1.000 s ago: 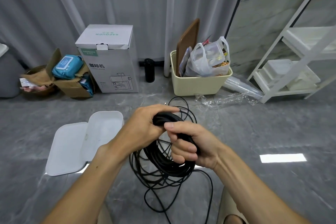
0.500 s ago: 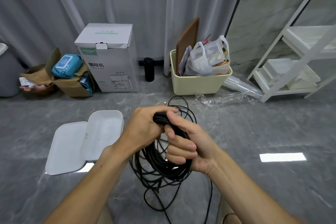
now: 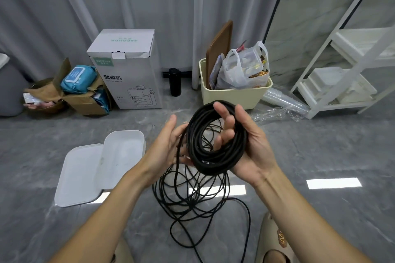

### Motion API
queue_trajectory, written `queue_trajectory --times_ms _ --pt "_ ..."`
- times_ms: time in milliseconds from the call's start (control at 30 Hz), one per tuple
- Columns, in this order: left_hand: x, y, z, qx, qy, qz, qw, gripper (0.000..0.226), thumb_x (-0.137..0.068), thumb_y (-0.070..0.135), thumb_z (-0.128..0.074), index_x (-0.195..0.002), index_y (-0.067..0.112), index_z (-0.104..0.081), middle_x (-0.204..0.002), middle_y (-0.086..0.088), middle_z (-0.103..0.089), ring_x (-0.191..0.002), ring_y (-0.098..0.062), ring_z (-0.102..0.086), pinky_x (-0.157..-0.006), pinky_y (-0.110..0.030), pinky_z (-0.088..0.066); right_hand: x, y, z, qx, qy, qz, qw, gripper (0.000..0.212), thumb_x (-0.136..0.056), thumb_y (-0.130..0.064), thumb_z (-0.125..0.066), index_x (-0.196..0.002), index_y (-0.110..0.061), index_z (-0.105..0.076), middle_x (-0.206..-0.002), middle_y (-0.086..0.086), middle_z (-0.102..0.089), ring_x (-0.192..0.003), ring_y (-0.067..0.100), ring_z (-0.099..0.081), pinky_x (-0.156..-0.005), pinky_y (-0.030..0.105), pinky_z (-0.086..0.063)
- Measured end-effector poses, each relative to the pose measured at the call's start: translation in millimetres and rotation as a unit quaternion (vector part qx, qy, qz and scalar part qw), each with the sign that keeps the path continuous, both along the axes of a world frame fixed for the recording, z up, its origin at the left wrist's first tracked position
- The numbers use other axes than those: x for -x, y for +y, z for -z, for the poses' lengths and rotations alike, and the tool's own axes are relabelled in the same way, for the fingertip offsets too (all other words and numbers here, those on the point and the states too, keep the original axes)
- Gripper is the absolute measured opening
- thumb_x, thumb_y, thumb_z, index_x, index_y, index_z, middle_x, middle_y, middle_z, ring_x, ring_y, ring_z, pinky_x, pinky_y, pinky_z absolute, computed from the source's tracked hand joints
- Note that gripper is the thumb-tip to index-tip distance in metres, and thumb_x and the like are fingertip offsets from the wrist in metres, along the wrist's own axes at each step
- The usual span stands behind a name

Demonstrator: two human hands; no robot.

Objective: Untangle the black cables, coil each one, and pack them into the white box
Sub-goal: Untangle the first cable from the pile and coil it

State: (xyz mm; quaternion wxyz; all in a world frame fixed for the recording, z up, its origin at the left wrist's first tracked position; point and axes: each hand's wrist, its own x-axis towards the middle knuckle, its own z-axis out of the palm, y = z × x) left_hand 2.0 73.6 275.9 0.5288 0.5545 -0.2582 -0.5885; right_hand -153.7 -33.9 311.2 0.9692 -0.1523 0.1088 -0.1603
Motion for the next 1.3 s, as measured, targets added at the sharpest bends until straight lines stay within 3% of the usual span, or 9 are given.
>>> queue_trajectory --times_ms 333,500,600,633,667,700,800,1033,1300 --pt "14 -1 18 -0.125 -0.074 0.057 0.988 0.068 -0.097 0.067 -0.015 -0.144 0.028 -0.047 -0.093 -0.003 -0.071 -0.077 -0.018 -0.068 -0.081 -0.034 -0.053 -4 -16 -13 0.051 0.083 0.218 0.971 0.026 -0.084 -0.030 -0.060 -0.105 -0.019 -0.067 -0.096 -0.004 -0.076 -0.086 0.012 -0.073 -0.086 0.027 -0.056" --pt "25 -3 7 -0.117 -0.148 0.106 0.976 0.051 -0.102 0.059 -0.023 -0.135 0.035 -0.053 -0.071 0.000 -0.052 -0.060 -0.013 -0.052 -0.078 -0.040 -0.055 0 -21 -10 0.139 0.148 0.256 0.945 0.022 -0.099 -0.030 -0.051 -0.117 -0.025 -0.063 -0.114 -0.005 -0.073 -0.100 0.013 -0.071 -0.088 0.027 -0.054" --pt "32 -8 -2 -0.112 -0.260 0.093 0.954 0.043 -0.103 0.052 -0.031 -0.129 0.034 -0.061 -0.077 0.020 -0.025 -0.054 -0.002 -0.033 -0.072 -0.043 -0.050 1 -19 -6 0.156 0.177 0.246 0.940 0.019 -0.097 -0.028 -0.058 -0.114 -0.022 -0.064 -0.091 -0.002 -0.074 -0.084 0.014 -0.071 -0.081 0.024 -0.055" --pt "32 -8 -3 -0.113 -0.303 0.083 0.943 0.041 -0.104 0.050 -0.034 -0.129 0.034 -0.062 -0.105 0.017 -0.029 -0.063 -0.003 -0.059 -0.082 -0.042 -0.051 1 -19 -5 0.152 0.182 0.245 0.940 0.017 -0.095 -0.027 -0.061 -0.110 -0.021 -0.065 -0.075 -0.003 -0.069 -0.072 0.012 -0.066 -0.075 0.024 -0.055" --pt "29 -7 -3 -0.111 -0.338 0.072 0.932 0.038 -0.104 0.047 -0.037 -0.127 0.034 -0.063 -0.117 0.007 -0.049 -0.107 -0.004 -0.055 -0.092 -0.036 -0.050 2 -20 -5 0.149 0.186 0.245 0.940 0.016 -0.093 -0.027 -0.063 -0.107 -0.020 -0.066 -0.061 -0.005 -0.057 -0.060 0.010 -0.056 -0.070 0.023 -0.054" --pt "26 -5 -2 -0.111 -0.372 0.065 0.919 0.034 -0.103 0.045 -0.039 -0.123 0.035 -0.065 -0.109 0.007 -0.069 -0.101 -0.003 -0.063 -0.094 -0.027 -0.047 3 -21 -6 0.145 0.185 0.245 0.941 0.015 -0.091 -0.027 -0.063 -0.104 -0.020 -0.067 -0.053 -0.008 -0.045 -0.050 0.007 -0.045 -0.066 0.022 -0.051" --pt "15 3 4 -0.138 -0.440 0.052 0.886 0.027 -0.102 0.043 -0.044 -0.112 0.034 -0.067 -0.095 0.007 -0.072 -0.093 -0.011 -0.065 -0.088 -0.033 -0.051 9 -25 -7 0.107 0.136 0.220 0.960 0.017 -0.090 -0.027 -0.057 -0.100 -0.019 -0.069 -0.042 -0.010 -0.027 -0.037 0.005 -0.028 -0.054 0.017 -0.041" --pt "4 0 5 -0.135 -0.259 -0.017 0.956 0.038 -0.093 0.033 -0.064 -0.127 0.034 -0.049 -0.082 0.008 -0.065 -0.078 -0.009 -0.067 -0.077 -0.021 -0.049 13 -22 -3 0.078 -0.014 0.041 0.996 0.021 -0.088 -0.028 -0.067 -0.090 -0.008 -0.073 -0.032 -0.009 -0.030 -0.031 0.005 -0.019 -0.039 0.018 -0.035" --pt "-10 2 -24 0.087 -0.071 -0.057 0.992 0.063 -0.067 0.016 -0.052 -0.128 0.028 -0.060 -0.118 -0.015 -0.063 -0.100 -0.020 -0.059 -0.086 -0.035 -0.044 13 -13 -5 0.158 0.062 -0.135 0.976 0.032 -0.072 -0.028 -0.083 -0.065 -0.012 -0.056 -0.030 -0.014 -0.030 -0.025 0.004 -0.018 -0.034 0.015 -0.031"
